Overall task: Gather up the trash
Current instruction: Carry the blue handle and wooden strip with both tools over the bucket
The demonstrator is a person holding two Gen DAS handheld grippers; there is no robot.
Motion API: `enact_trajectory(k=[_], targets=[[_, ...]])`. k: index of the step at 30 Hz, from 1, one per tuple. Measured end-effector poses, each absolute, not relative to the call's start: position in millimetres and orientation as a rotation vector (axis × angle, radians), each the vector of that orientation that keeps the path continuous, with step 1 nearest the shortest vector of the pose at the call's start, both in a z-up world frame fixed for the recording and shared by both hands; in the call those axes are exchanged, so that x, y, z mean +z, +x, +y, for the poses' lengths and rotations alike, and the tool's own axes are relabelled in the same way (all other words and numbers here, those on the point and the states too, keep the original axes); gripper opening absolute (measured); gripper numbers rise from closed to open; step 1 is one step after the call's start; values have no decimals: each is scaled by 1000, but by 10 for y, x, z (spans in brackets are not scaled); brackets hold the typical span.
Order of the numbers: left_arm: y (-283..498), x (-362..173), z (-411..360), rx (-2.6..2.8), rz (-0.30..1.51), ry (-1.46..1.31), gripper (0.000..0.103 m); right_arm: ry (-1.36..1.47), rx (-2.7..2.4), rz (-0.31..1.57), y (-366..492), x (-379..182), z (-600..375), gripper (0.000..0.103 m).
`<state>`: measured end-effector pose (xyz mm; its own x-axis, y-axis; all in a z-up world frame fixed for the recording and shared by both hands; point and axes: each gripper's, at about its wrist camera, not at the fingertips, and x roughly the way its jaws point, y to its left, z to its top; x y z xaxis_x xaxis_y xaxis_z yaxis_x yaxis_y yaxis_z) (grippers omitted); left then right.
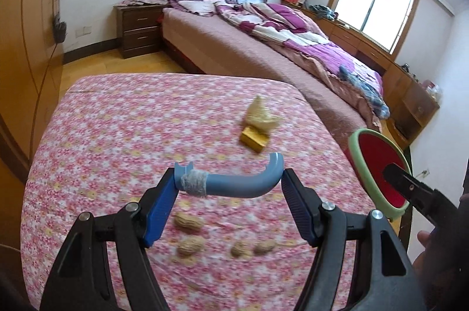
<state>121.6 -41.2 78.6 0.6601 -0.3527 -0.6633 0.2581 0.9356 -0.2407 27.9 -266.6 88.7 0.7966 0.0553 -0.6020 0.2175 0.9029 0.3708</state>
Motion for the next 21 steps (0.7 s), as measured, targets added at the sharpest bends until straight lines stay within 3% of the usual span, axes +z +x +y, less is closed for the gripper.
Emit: enact_trajectory(k=[21], targets=[[1189, 831, -1735, -530, 810, 15, 72, 584, -293, 647, -16, 628, -4089, 78]])
